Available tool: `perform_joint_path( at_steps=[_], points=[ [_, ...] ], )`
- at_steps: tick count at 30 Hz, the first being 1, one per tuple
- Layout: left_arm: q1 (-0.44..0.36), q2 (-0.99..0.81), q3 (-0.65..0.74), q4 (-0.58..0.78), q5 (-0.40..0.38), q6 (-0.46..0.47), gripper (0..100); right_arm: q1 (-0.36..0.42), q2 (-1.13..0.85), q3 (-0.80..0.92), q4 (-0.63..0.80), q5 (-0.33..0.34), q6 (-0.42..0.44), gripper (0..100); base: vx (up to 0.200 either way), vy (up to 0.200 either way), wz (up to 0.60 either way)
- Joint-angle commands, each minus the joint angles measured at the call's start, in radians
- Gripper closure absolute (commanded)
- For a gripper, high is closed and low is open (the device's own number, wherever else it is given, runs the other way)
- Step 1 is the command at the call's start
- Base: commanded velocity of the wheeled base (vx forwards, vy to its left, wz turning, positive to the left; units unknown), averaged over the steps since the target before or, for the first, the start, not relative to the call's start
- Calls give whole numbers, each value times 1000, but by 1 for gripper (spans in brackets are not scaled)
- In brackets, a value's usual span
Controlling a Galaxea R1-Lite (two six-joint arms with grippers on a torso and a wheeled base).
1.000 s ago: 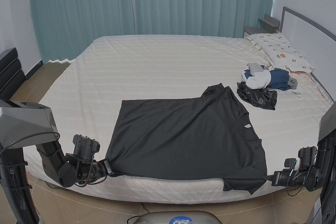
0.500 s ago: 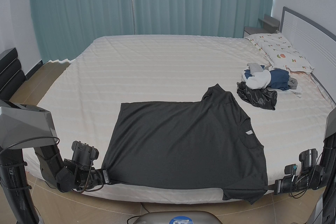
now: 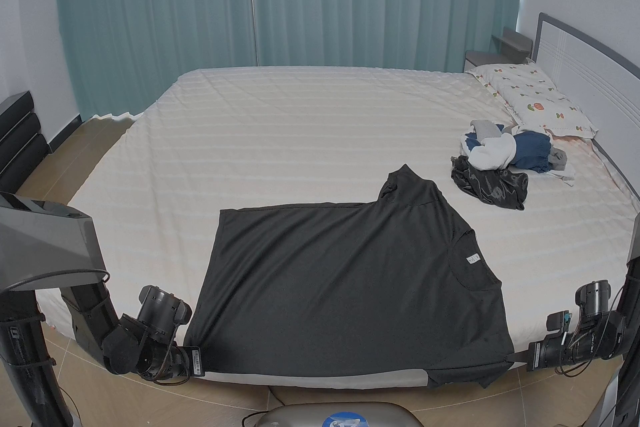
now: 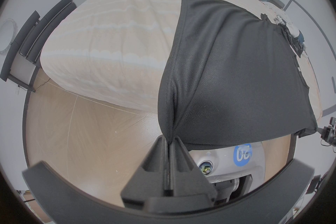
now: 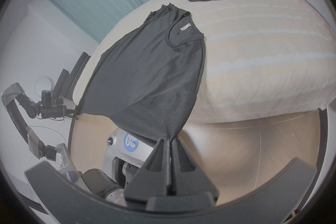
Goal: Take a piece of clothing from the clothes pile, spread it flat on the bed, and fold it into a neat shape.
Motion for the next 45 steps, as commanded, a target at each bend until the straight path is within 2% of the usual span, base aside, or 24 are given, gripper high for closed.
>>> perform_joint_path(
  at_steps=[1,5,8,11,12,13,18,22,23,29,32,41,45],
  points=[
    [-3,-49,-20,8,-4,-6,100,-4,-28,18,32,0,-13,100,0,0,0],
    [1,-60,-32,6,-5,-15,100,-4,-77,18,22,14,-4,100,0,0,0],
    [12,-103,-50,8,-11,-36,100,2,-128,5,11,54,13,100,0,0,0],
    [23,-118,-61,6,-33,-47,100,7,-139,-10,11,57,21,100,0,0,0],
    [49,-135,-86,15,-90,-72,100,7,-140,-53,9,58,42,100,0,0,0],
    [61,-138,-95,17,-103,-82,100,7,-140,-74,9,58,61,100,0,0,0],
    [101,-136,-138,11,-117,-105,100,13,-140,-153,9,57,148,100,0,0,0],
    [119,-132,-192,9,-140,-170,100,33,-140,-220,9,51,199,100,0,0,0],
    [124,-136,-208,17,-171,-205,100,42,-140,-251,11,46,219,100,0,0,0],
    [132,-129,-227,18,-205,-225,100,59,-140,-327,18,42,279,100,0,0,0],
    [135,-120,-245,18,-206,-231,100,59,-133,-346,25,40,285,100,0,0,0],
    [152,-101,-343,11,-206,-374,100,59,-88,-410,26,37,289,100,0,0,0],
    [153,-89,-359,9,-206,-378,100,65,-59,-438,26,37,291,100,0,0,0]
  ],
)
